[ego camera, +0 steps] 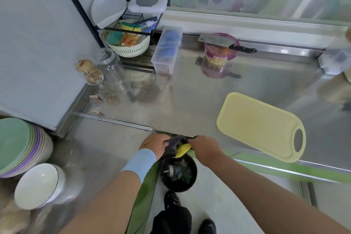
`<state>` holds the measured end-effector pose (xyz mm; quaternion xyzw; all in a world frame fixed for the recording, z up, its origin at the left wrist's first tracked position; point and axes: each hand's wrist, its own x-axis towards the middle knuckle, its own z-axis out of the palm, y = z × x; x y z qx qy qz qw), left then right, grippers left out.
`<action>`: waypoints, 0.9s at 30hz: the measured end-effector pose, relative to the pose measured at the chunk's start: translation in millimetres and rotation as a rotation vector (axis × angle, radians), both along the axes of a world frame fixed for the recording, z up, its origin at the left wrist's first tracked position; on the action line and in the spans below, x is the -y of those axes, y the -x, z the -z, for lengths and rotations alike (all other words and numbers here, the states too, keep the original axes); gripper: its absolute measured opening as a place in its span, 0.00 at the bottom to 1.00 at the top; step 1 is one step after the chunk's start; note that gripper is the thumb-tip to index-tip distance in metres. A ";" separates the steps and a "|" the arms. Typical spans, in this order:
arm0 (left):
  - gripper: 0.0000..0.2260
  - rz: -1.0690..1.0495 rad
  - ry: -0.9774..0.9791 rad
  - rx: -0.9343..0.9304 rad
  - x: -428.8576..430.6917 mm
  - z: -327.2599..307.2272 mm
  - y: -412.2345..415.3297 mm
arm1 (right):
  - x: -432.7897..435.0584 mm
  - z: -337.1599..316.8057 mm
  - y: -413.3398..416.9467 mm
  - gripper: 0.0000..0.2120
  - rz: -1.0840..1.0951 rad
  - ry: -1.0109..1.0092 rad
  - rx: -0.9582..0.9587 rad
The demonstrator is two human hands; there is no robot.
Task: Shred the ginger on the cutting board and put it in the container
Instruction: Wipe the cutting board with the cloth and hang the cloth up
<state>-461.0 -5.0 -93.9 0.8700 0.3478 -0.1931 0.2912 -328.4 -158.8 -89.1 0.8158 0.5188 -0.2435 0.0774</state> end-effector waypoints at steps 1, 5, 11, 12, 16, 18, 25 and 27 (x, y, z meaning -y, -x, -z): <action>0.10 -0.003 0.003 -0.030 0.4 -4.3 0.3 | 0.8 -2.0 0.7 0.21 0.007 -0.001 -0.004; 0.12 -0.018 0.026 -0.116 4.3 -15.8 2.6 | -1.8 -11.5 1.9 0.21 0.019 -0.011 -0.037; 0.12 -0.174 0.192 0.068 10.7 -33.3 5.9 | 7.6 -20.9 3.9 0.14 0.095 -0.177 -0.145; 0.10 -0.120 0.223 0.069 12.3 -35.4 4.9 | 10.2 -21.9 4.1 0.15 0.073 -0.169 -0.133; 0.18 -0.005 0.314 0.053 24.7 -54.4 0.8 | 16.0 -32.5 10.8 0.28 0.049 -0.155 -0.217; 0.15 0.061 0.304 0.085 31.3 -61.5 -6.0 | 13.7 -39.9 15.5 0.31 0.153 -0.215 -0.354; 0.12 -0.017 0.236 0.180 20.9 -76.7 -5.8 | 4.5 -54.7 2.0 0.11 0.294 -0.138 -0.257; 0.25 0.108 0.274 0.019 16.9 -78.1 0.6 | 5.4 -57.1 3.3 0.14 0.219 0.023 -0.289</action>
